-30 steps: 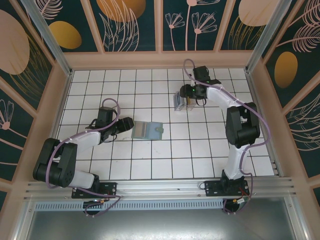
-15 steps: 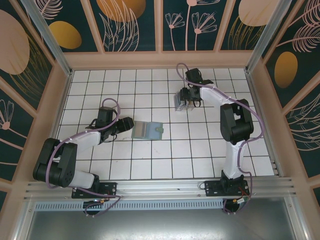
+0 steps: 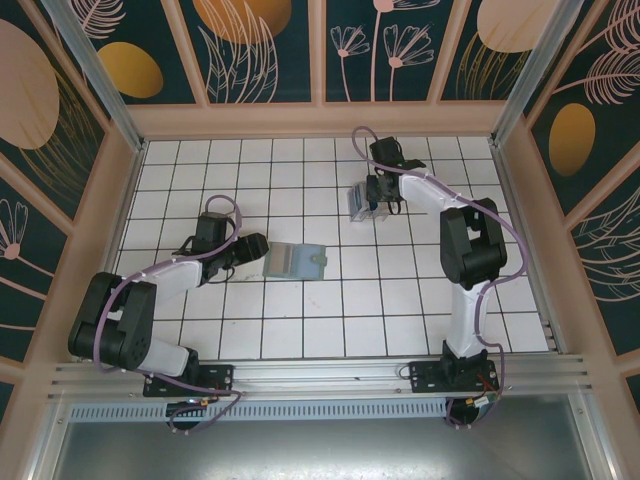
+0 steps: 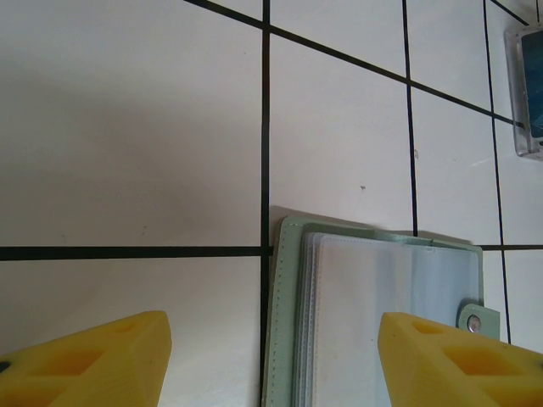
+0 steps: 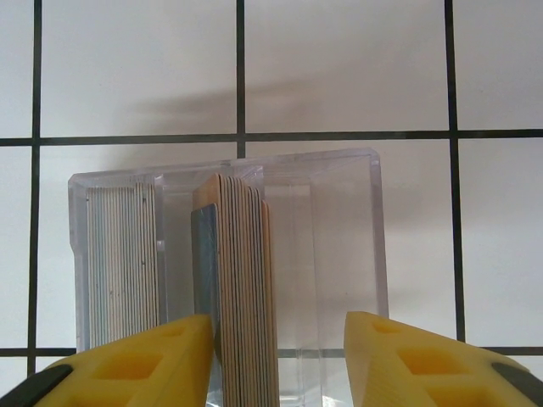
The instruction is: Put the credit cards into the card holder
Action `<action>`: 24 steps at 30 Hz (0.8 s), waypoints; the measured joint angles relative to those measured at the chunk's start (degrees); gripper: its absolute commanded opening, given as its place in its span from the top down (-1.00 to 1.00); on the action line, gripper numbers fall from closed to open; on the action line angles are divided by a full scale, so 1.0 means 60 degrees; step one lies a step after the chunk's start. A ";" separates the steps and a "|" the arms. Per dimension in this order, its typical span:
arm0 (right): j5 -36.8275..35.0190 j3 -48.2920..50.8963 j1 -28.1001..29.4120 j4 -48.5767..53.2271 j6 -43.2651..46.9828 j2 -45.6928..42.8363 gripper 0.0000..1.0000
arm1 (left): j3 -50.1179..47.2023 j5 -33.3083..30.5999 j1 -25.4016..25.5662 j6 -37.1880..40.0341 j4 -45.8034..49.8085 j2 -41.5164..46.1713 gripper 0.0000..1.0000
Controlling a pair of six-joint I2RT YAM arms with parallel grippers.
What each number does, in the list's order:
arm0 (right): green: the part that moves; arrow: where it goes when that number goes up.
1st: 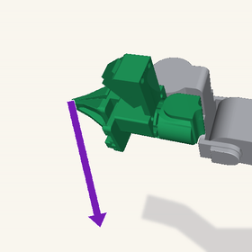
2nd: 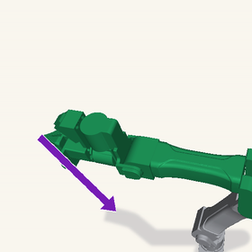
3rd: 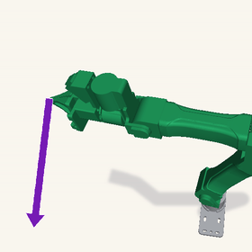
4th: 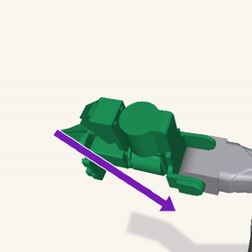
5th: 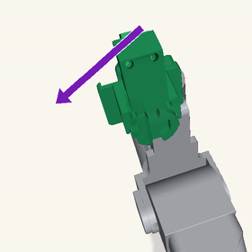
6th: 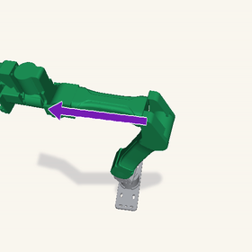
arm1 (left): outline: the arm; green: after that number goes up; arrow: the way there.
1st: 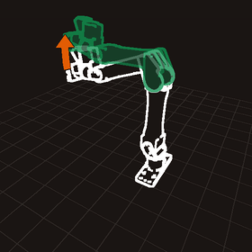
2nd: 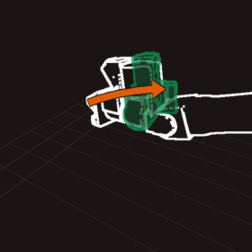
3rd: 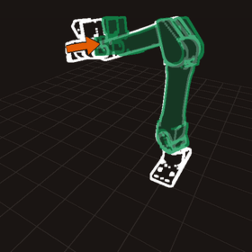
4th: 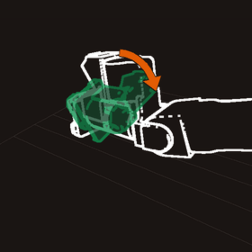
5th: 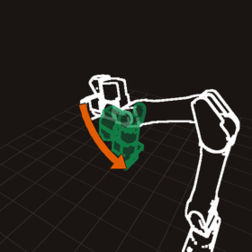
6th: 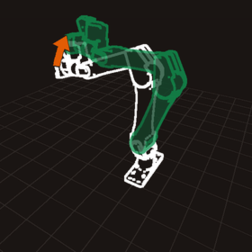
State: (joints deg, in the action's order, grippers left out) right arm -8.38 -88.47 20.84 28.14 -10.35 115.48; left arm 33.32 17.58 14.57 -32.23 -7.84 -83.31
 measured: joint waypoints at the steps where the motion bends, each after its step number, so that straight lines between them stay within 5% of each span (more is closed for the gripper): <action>1: -0.0007 0.0000 0.0004 0.0022 0.0000 0.0000 0.03 | 0.0004 0.0000 0.0000 0.0018 -0.0004 0.0000 -0.33; 10: -0.0029 -0.0066 0.0066 0.0226 0.0007 0.0011 -0.05 | 0.0058 -0.0004 0.0000 0.0117 0.0066 -0.0055 -0.34; 24: -0.1038 -0.0237 0.0368 0.0459 0.0149 0.0138 0.25 | 0.0058 -0.0004 0.0000 0.0124 0.0062 -0.0055 -0.35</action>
State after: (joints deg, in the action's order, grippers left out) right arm -14.61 -89.89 23.05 30.89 -9.45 116.31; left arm 33.67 17.56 14.57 -31.48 -7.46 -83.64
